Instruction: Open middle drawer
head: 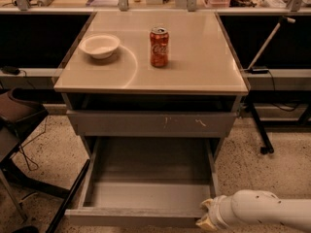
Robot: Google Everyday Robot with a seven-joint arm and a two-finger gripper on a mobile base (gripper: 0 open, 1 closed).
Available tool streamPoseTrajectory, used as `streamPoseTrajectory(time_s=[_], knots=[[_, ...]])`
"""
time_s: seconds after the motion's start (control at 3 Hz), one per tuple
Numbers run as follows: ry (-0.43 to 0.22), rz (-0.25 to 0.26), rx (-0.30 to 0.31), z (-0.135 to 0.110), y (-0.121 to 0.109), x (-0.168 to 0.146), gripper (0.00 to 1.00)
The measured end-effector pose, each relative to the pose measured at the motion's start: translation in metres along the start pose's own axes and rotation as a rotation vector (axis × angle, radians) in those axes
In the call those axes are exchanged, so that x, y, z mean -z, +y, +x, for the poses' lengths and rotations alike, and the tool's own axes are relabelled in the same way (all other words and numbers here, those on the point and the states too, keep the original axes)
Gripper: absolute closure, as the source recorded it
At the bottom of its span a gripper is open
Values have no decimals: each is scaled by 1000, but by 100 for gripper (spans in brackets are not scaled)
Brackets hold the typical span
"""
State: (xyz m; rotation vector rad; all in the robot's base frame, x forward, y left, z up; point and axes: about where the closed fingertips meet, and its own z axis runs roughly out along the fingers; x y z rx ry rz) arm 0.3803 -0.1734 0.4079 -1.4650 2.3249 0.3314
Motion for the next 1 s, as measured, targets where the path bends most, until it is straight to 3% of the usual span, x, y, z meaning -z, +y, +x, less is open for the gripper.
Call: streamPoseTrajectory(time_s=[0.33,0.67,1.0], knots=[[0,0,0,0,0,0,11],[0,0,0,0,0,0,0],[0,0,0,0,0,0,0]])
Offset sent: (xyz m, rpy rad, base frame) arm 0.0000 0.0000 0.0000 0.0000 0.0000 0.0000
